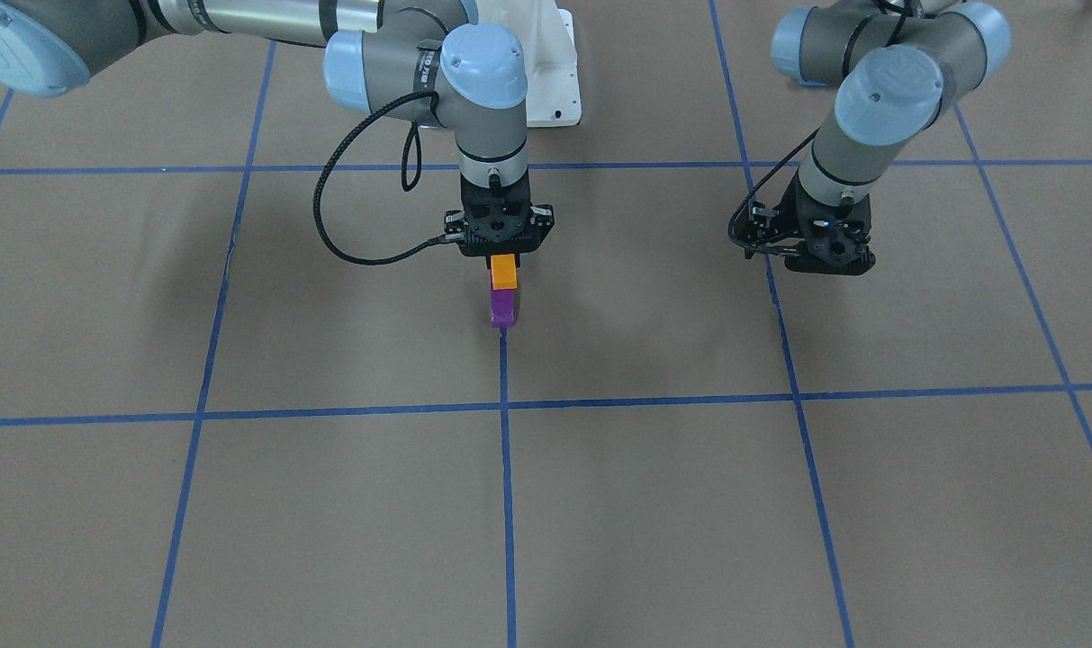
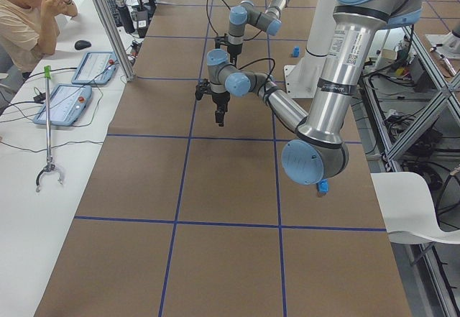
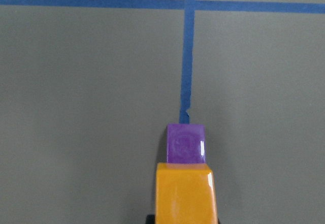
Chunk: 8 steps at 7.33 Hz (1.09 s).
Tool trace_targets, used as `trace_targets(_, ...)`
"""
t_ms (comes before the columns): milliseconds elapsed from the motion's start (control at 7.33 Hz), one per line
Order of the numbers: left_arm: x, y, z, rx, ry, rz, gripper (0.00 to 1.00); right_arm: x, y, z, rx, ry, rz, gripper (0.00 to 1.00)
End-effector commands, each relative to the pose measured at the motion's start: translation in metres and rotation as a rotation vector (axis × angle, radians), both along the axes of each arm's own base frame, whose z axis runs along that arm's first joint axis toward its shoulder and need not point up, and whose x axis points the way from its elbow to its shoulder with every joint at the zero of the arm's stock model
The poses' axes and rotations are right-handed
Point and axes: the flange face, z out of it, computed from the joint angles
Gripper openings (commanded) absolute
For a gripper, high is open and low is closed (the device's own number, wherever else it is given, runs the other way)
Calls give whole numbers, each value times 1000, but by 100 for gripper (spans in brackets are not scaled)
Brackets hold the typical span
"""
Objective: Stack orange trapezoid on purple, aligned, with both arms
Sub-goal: 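Lower and align the orange block onto the purple block with the right gripper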
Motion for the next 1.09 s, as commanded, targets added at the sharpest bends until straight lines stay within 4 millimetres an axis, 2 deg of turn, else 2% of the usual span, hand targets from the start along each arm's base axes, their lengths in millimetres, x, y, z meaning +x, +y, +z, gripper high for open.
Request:
trace_targets(0, 0, 0, 0, -1, 0, -1, 100, -3, 2, 12, -6, 17, -6, 0)
trace_targets(955, 0, 0, -1, 0, -1, -2, 100, -13, 4, 23, -6, 37, -22, 0)
